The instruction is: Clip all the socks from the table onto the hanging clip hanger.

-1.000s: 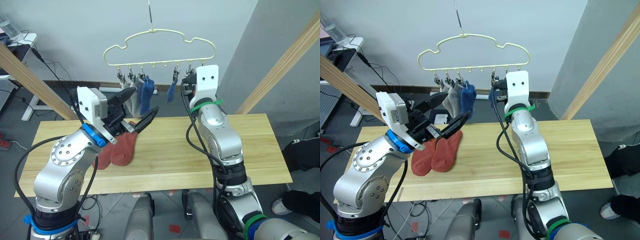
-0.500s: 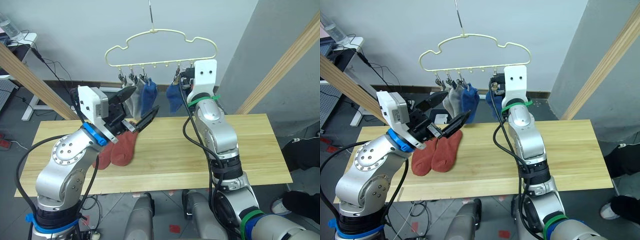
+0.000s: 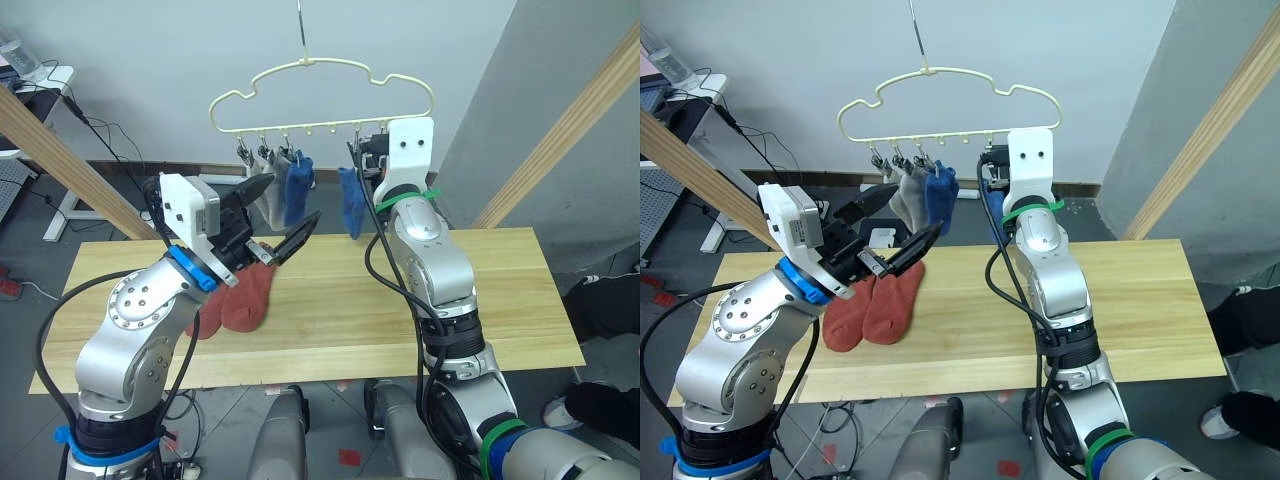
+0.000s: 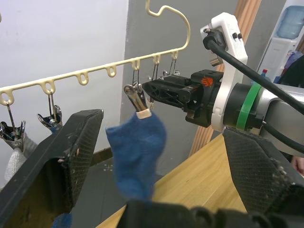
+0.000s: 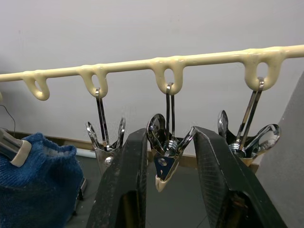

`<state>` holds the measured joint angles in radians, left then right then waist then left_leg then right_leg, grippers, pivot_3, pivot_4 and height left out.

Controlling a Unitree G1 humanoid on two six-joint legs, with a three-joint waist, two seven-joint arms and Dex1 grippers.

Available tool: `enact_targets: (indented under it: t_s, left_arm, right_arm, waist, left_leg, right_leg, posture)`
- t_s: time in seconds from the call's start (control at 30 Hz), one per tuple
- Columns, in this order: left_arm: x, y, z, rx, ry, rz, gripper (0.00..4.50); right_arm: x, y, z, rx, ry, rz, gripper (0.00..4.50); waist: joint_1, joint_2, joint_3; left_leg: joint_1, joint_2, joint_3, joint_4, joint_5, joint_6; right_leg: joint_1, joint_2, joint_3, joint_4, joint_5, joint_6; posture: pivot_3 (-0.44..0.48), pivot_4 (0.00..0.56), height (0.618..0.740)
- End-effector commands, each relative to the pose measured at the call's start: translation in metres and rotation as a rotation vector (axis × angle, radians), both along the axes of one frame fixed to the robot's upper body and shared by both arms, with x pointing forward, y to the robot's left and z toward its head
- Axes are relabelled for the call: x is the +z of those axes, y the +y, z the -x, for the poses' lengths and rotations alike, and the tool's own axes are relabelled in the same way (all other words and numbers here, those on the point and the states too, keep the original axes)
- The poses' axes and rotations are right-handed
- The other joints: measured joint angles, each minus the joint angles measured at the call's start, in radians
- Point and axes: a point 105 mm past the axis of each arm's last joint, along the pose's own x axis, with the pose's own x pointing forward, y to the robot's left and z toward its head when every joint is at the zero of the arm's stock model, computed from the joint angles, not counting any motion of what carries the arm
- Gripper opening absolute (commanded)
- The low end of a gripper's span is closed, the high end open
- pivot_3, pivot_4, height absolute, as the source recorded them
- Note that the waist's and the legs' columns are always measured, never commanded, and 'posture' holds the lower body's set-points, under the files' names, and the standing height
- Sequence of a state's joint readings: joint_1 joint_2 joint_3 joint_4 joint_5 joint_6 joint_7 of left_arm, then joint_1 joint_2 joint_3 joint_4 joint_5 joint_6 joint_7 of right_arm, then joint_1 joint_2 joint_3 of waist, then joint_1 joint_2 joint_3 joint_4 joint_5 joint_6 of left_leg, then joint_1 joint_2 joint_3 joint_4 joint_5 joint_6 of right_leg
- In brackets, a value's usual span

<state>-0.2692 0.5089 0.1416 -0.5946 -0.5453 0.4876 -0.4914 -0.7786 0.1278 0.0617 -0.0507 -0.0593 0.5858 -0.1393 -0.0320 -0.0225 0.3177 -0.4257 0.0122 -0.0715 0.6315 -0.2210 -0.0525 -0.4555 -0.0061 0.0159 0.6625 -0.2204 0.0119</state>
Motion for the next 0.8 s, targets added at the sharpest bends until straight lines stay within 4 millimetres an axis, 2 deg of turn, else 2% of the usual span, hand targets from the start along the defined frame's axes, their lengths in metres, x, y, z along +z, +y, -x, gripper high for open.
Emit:
enact_targets:
  t_s: [0.03, 0.43, 0.8]
  left_arm:
    - [0.007, -0.003, 0.006, -0.010, -0.048, 0.002, 4.50]
    - [0.006, -0.005, 0.006, -0.011, -0.049, 0.002, 4.50]
    - [0.005, -0.006, 0.005, -0.014, -0.048, 0.002, 4.50]
  right_arm:
    - [0.020, -0.001, 0.008, -0.013, -0.073, -0.020, 1.51]
    - [0.023, -0.012, 0.011, -0.067, -0.081, -0.021, 1.51]
    - [0.017, -0.012, 0.011, -0.065, -0.040, -0.026, 1.51]
  waist:
    - [0.000, 0.000, 0.000]
    - [0.000, 0.000, 0.000]
    - [0.000, 0.000, 0.000]
  left_leg:
    - [0.000, 0.000, 0.000, 0.000, 0.000, 0.000]
    - [0.000, 0.000, 0.000, 0.000, 0.000, 0.000]
    - [0.000, 0.000, 0.000, 0.001, 0.000, 0.000]
  right_leg:
    - [0.000, 0.000, 0.000, 0.000, 0.000, 0.000]
    - [0.000, 0.000, 0.000, 0.000, 0.000, 0.000]
    - [0.000, 0.000, 0.000, 0.000, 0.000, 0.000]
  posture:
    - [0.032, 0.307, 0.740]
    - [0.025, 0.312, 0.740]
    - [0.019, 0.316, 0.740]
